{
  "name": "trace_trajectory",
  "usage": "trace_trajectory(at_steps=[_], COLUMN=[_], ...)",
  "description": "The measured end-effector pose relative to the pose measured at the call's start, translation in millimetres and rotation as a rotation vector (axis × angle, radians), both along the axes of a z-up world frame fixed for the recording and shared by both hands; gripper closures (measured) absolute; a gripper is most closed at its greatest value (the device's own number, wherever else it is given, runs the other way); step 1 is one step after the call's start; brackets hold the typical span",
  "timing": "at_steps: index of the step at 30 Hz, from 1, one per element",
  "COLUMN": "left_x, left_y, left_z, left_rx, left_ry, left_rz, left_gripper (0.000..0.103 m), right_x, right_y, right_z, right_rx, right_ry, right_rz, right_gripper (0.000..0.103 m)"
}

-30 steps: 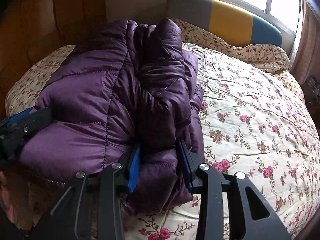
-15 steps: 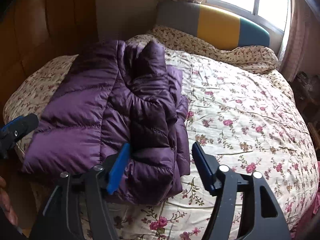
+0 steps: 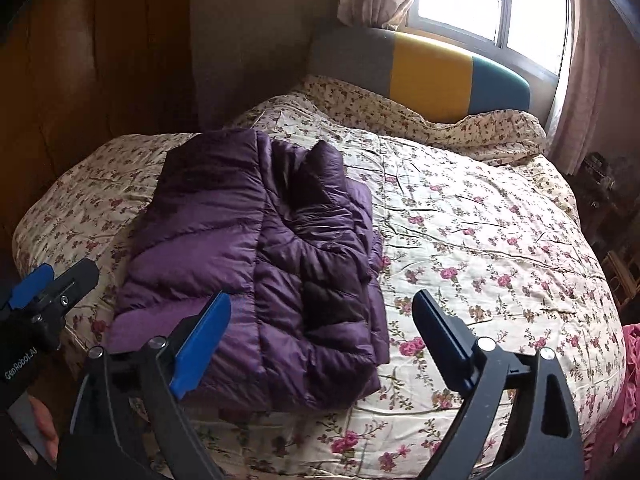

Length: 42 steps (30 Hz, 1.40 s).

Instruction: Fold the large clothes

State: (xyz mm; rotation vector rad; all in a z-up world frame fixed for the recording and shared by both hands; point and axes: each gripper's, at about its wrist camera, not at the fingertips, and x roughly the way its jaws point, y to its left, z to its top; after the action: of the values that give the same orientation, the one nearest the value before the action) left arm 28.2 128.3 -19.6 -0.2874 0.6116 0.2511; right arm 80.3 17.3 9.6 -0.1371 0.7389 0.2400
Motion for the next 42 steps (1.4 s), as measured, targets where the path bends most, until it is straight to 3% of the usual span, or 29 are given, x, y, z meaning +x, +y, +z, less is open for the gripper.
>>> trace_trajectory(at_steps=[7, 33, 42], left_x=[-2, -1, -3], left_y=[2, -16, -27], left_z=[10, 11, 14], left_rx=[0.032, 0.059, 0.135], left_ry=[-0.01, 0.016, 0.017], left_rz=[0.02, 0.047, 0.078], left_gripper=[0.004, 0.004, 0.004], right_x=[0, -4, -3], right_y=[4, -9, -16], right_z=[11, -6, -8], right_rx=[0.003, -0.018, -0.01], right_ry=[-0.033, -0.012, -0.002], right_rz=[-0.009, -0.03, -0.045], right_gripper=[0.006, 0.003, 0.003])
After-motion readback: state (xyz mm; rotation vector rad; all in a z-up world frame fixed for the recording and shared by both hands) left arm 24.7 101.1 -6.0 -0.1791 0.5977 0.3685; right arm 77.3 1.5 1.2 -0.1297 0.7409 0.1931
